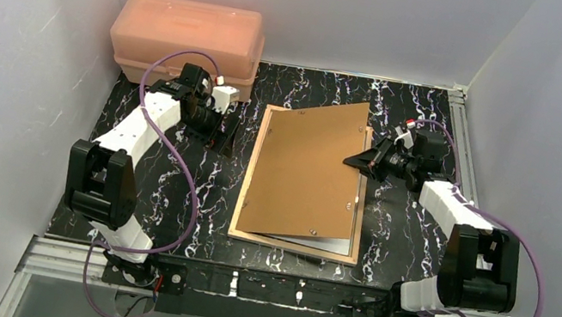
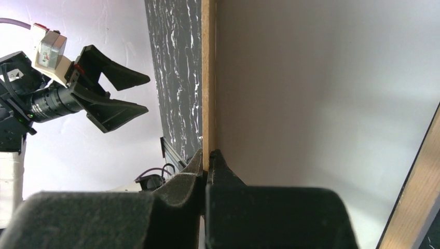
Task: Put the photo into the frame
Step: Place the photo frame item in the photo frame.
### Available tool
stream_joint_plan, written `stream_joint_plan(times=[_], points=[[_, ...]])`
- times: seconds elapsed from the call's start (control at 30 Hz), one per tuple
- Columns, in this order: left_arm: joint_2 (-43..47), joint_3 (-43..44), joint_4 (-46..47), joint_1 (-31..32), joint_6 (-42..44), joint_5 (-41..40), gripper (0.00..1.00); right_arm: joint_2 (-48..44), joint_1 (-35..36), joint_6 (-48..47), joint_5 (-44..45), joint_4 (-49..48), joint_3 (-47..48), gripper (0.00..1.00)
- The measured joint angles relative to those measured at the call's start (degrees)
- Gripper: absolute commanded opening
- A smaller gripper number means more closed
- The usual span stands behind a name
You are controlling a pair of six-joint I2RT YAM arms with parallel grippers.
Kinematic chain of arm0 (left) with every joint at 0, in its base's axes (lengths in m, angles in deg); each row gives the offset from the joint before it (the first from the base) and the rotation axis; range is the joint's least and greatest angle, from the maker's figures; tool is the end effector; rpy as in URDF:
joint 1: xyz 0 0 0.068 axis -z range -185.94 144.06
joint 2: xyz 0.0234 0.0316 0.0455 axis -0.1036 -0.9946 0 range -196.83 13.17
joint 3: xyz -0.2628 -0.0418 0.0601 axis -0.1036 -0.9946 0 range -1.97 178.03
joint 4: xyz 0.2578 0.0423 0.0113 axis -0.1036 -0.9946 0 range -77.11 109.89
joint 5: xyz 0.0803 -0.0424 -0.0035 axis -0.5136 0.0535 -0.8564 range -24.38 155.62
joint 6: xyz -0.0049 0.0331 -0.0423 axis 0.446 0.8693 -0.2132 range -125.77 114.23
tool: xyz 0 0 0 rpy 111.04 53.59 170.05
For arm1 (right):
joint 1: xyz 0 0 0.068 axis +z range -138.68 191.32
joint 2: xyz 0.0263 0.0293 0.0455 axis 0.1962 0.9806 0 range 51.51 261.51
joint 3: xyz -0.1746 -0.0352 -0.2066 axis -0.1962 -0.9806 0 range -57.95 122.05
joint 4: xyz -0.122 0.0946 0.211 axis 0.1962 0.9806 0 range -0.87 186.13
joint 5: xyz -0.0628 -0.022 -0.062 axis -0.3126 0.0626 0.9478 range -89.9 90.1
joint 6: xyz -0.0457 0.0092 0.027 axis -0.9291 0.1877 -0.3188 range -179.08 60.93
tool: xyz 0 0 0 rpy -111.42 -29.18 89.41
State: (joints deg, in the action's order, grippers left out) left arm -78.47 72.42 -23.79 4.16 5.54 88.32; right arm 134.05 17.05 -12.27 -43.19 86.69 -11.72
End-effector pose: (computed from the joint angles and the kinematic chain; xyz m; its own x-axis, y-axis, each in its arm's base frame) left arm 0.3237 -0.0717 0.2687 -0.7758 0.3220 -0.5426 0.5084 0.8283 -0.2354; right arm 0.2978 0.0545 0.2229 -0.8455 0.4484 -0.2898 -0.0333 0.4974 0.8669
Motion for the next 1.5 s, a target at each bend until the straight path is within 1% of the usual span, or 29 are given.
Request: stream_joint_plan(times=[0.27, 0.47, 0.83, 0.87, 0.93, 1.03, 1.17, 1.33, 1.5], points=[[0.0, -0.6, 0.0, 0.0, 0.0, 0.0, 0.92, -0.9, 0.0, 0.6, 0.3, -1.1, -1.1, 0.01], [0.0, -0.9, 0.4, 0.0, 0.0, 0.8, 0.87, -0.7, 0.0, -1.0, 0.2, -0.6, -0.8, 0.01], [-1.9, -0.9, 0.4, 0.0, 0.1, 2.0, 0.87, 2.5, 0.0, -4.0, -0.2, 1.4, 1.5, 0.01], [-1.9, -0.9, 0.4, 0.0, 0.1, 2.1, 0.87, 2.5, 0.0, -4.2, -0.2, 1.8, 1.7, 0.03], [-1.9, -0.9, 0.4, 0.0, 0.1, 2.2, 0.87, 2.7, 0.0, -5.0, 0.3, 3.4, 2.5, 0.13], [-1.9, -0.9, 0.4, 0.0, 0.1, 2.2, 0.88, 3.0, 0.5, -6.9, 1.8, 7.0, 4.6, 0.32], [-1.9, -0.9, 0.4, 0.0, 0.1, 2.3, 0.88, 3.6, 1.6, -11.0, 6.1, 12.5, 7.0, 0.47], [-1.9, -0.9, 0.4, 0.0, 0.1, 2.6, 0.88, 5.6, 3.5, -14.8, 11.7, 19.2, 10.2, 0.58], [-1.9, -0.9, 0.4, 0.0, 0.1, 3.0, 0.88, 7.3, 7.1, -18.4, 18.6, 25.7, 14.6, 0.64]])
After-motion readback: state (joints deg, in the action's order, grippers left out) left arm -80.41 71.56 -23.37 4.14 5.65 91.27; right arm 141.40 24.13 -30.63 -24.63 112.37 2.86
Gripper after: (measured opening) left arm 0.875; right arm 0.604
